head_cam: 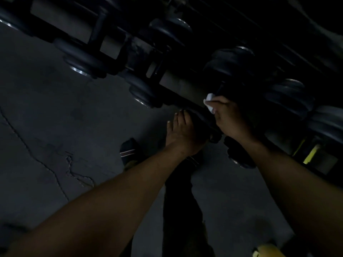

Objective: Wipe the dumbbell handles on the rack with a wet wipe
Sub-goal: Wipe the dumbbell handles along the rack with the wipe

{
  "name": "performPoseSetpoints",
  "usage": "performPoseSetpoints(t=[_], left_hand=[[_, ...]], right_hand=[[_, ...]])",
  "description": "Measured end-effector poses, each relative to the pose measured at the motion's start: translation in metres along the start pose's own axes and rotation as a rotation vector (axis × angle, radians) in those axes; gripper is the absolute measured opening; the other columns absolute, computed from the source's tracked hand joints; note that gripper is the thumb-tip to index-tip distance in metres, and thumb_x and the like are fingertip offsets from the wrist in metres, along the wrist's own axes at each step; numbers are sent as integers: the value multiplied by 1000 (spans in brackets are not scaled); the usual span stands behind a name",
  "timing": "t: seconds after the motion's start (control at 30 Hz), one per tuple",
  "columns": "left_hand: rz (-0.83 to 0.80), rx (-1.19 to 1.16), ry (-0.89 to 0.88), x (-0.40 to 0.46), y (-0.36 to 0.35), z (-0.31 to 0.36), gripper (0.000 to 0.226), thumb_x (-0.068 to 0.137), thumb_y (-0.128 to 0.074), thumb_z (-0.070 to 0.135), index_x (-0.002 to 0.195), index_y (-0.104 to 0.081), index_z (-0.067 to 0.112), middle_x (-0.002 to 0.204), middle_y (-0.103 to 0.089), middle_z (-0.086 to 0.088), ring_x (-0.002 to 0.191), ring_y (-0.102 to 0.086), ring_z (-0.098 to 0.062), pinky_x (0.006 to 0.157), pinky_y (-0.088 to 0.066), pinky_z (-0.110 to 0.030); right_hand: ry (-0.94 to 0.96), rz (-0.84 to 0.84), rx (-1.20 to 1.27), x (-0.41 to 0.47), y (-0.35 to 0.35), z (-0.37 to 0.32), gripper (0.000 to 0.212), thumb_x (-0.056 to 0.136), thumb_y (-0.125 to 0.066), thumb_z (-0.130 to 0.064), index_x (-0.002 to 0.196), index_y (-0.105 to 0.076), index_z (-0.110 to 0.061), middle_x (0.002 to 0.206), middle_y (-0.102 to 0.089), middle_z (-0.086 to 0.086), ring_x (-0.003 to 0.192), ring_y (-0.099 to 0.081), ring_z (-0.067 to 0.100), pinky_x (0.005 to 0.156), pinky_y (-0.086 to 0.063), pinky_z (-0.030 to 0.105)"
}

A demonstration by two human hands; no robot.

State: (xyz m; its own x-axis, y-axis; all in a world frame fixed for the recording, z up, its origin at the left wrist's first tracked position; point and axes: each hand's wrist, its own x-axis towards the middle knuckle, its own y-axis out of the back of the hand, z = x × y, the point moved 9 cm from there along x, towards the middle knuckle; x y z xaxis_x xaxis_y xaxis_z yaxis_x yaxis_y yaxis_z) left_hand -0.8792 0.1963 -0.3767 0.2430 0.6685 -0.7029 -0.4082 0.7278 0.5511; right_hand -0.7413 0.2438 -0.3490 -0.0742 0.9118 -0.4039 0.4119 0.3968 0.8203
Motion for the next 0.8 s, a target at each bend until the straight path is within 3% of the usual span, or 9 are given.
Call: performPoseSetpoints(t=[0.1,0.17,0.23,0.33,0.5,0.6,0.7,0.8], left_hand=[[31,-33,102,10,-18,5,134,75,-61,81,158,10,5,169,2,-12,157,1,-27,125,-7,-50],[87,-56,153,12,-23,8,137,73,-65,80,158,12,4,169,3,-14,157,2,-29,125,-8,-52],[150,-64,175,11,-23,11,138,72,-68,78,158,11,4,169,1,-14,156,1,-30,125,-10,-53],[171,-42,180,10,-23,13,139,70,-68,80,159,11,7,169,2,-10,156,3,-28,125,-11,-53],[167,15,185,12,-23,15,140,68,-63,85,158,12,8,169,3,-8,156,1,-28,124,-12,-55],[191,-10,189,12,-22,15,141,67,-67,83,158,10,8,169,1,-9,156,0,-28,124,-13,-56],[249,-55,175,11,-21,18,139,65,-74,76,158,5,8,168,-7,-10,156,-5,-30,122,-18,-58],[254,-77,195,11,-25,17,142,63,-75,75,158,5,6,168,-7,-11,156,-7,-31,122,-19,-57]], right_hand=[[218,-169,-112,0,-24,7,41,97,-44,-1,136,-57,-6,146,-50,11,135,-47,26,114,-37,39],[407,-189,-175,2,-29,5,49,92,-47,9,139,-54,-6,146,-50,8,135,-48,23,114,-37,41],[503,-224,-317,3,-28,8,54,91,-43,3,143,-49,-11,149,-48,2,135,-46,22,111,-38,46],[487,-239,-555,4,-13,17,61,88,-27,-17,147,-43,-15,153,-43,-1,141,-38,21,112,-29,49],[350,-215,-647,17,2,38,65,93,-30,-21,156,-18,-8,163,-19,10,150,-18,27,120,-16,42],[363,-236,-528,9,-6,32,65,94,-32,-14,157,-16,-10,165,-12,7,151,-12,26,119,-21,46],[481,-382,-429,-7,-24,28,70,92,-40,-5,157,-16,-14,166,-5,-3,152,-6,16,114,-33,44],[465,-366,-461,-8,-21,30,68,92,-31,-7,157,-14,-18,166,-5,-6,152,-7,14,114,-32,46]])
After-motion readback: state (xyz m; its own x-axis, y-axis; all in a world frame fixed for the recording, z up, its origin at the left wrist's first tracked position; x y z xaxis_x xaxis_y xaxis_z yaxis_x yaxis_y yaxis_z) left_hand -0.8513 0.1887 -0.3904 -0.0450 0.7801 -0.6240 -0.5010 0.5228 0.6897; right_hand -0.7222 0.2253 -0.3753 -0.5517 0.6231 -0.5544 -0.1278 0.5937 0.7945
